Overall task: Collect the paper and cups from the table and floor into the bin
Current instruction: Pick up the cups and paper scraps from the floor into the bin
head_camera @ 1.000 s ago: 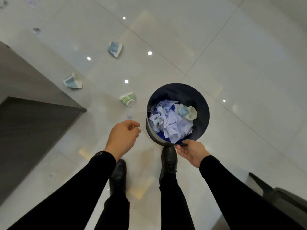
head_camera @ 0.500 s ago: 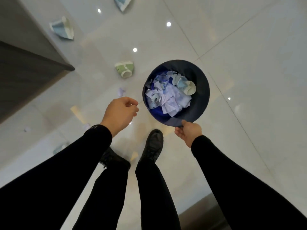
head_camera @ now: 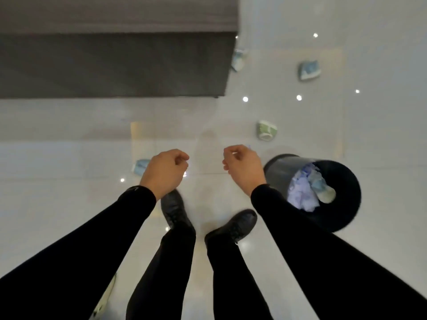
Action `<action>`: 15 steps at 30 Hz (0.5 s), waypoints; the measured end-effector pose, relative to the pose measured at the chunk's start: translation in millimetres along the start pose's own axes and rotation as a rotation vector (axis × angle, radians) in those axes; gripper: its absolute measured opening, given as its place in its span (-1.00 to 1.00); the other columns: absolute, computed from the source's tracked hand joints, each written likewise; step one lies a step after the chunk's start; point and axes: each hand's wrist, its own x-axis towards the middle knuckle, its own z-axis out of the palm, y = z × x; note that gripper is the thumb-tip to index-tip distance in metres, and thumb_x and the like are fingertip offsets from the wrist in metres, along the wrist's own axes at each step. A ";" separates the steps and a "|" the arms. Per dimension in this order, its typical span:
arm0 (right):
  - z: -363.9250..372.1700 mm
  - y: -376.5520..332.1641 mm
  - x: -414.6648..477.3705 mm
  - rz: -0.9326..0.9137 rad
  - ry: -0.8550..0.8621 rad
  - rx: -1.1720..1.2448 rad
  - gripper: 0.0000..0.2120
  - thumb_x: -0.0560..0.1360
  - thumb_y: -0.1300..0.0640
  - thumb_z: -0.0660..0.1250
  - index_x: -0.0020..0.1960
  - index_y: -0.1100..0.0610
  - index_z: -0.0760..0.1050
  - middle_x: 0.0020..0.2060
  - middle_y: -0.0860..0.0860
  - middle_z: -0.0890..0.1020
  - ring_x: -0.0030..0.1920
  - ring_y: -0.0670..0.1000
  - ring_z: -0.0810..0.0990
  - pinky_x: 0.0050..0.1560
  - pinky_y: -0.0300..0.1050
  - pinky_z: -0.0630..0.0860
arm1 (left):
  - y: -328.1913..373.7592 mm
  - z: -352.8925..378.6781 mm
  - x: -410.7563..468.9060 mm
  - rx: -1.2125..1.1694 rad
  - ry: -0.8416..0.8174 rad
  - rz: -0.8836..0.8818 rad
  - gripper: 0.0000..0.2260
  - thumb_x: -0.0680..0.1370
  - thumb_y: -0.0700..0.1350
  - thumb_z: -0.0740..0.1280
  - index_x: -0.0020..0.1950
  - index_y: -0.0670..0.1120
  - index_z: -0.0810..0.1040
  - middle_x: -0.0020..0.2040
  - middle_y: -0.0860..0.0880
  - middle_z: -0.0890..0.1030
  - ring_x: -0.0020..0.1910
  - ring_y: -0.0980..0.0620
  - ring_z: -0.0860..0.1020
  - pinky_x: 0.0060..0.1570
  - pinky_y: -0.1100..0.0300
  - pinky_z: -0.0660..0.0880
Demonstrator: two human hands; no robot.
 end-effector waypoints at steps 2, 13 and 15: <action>29.6 -29.6 2.9 -0.055 -0.040 -0.035 -0.90 0.49 0.12 0.22 -0.11 0.03 0.52 -0.26 0.01 0.65 -0.25 0.02 0.64 -0.06 -0.04 0.58 | -20.8 -30.8 2.4 -0.056 0.063 -0.027 -0.82 0.50 -0.16 0.24 0.05 -0.03 0.58 -0.08 -0.04 0.64 -0.04 -0.02 0.57 -0.07 0.23 0.44; 172.4 -64.8 22.3 -0.138 -0.318 -0.250 -0.88 0.49 0.12 0.26 -0.21 -0.02 0.50 -0.30 -0.03 0.62 -0.31 -0.06 0.62 -0.08 -0.03 0.60 | -152.3 -84.2 2.8 -0.327 0.304 -0.253 -0.77 0.51 -0.20 0.19 0.10 -0.11 0.56 0.02 -0.13 0.66 -0.06 -0.07 0.57 -0.09 0.20 0.45; 177.6 -46.7 36.5 -0.150 -0.332 -0.311 -0.86 0.48 0.13 0.26 -0.22 -0.04 0.49 -0.30 -0.03 0.62 -0.30 -0.05 0.62 -0.06 -0.01 0.60 | -173.7 -71.0 11.4 -0.289 0.327 -0.281 -0.76 0.51 -0.20 0.19 0.12 -0.11 0.56 0.08 -0.14 0.64 -0.02 -0.09 0.58 -0.13 0.21 0.44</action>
